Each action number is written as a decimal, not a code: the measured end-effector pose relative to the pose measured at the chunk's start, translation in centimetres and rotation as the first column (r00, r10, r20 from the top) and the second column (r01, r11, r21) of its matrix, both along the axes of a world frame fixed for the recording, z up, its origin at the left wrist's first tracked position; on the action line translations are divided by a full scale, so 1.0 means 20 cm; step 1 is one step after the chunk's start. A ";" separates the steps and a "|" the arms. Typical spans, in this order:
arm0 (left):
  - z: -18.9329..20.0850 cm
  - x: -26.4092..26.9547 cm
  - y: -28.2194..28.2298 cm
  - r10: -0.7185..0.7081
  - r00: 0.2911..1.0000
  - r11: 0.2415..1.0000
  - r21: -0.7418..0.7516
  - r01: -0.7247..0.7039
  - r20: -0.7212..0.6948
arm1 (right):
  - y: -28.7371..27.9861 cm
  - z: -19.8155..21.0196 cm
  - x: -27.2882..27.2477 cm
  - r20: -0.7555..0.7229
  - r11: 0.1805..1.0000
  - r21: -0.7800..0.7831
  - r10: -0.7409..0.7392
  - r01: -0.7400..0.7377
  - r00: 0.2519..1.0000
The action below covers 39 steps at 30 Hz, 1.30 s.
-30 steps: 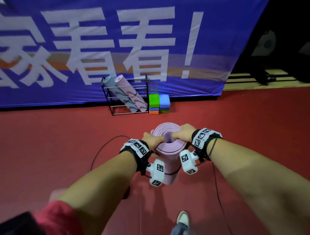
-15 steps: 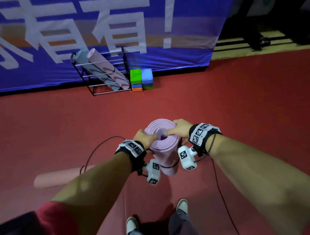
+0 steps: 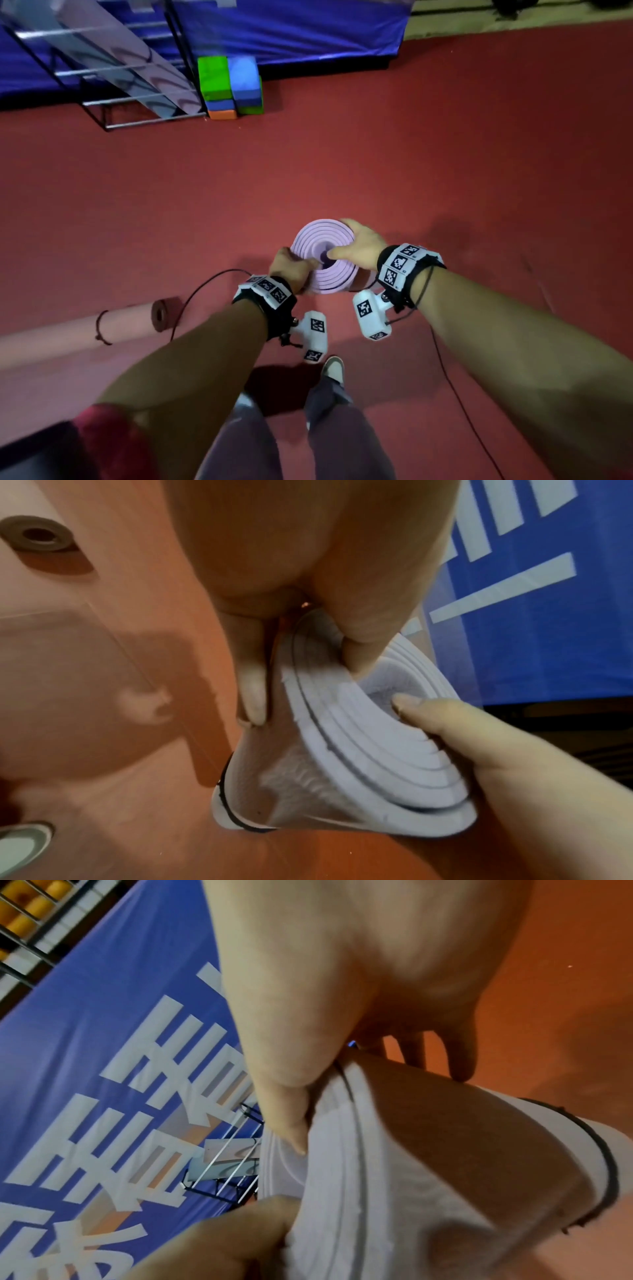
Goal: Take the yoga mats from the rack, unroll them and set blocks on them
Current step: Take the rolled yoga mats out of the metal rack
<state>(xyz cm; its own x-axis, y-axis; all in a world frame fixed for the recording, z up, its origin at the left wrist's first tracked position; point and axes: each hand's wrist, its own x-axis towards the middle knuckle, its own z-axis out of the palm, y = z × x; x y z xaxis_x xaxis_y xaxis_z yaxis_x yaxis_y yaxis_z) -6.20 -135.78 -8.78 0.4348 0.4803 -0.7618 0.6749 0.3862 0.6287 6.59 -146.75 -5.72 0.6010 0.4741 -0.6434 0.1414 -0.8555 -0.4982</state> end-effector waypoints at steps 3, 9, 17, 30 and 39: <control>-0.15 -0.02 0.13 0.000 1.000 0.999 -0.038 0.000 0.000 | 0.08 -0.14 -0.03 -0.001 1.000 0.010 0.011 -0.011 1.000; -0.52 -0.02 0.43 0.034 0.999 0.996 -0.079 -0.034 0.000 | 0.26 -0.48 -0.02 -0.084 0.986 0.133 -0.091 0.102 0.992; -0.99 0.08 0.55 0.104 0.994 0.974 -0.199 -0.105 -0.017 | 0.39 -1.02 0.15 -0.034 0.989 0.144 0.033 -0.028 0.999; -1.86 -0.01 0.82 0.054 0.996 0.987 -0.146 -0.064 -0.073 | 0.62 -1.85 0.09 0.099 0.923 0.242 0.283 -0.299 0.954; -2.01 -0.29 0.98 0.157 0.975 0.983 -0.067 -0.169 -0.160 | 0.82 -2.16 -0.12 0.191 0.759 -0.156 0.651 -0.632 0.735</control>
<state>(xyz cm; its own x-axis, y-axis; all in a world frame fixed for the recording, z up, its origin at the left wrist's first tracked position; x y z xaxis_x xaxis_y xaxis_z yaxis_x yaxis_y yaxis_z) -12.02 -116.21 -48.98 0.2305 0.4703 -0.8519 0.6850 0.5434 0.4853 4.27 -130.27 -48.88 0.3002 0.7551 -0.5829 0.7674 -0.5541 -0.3225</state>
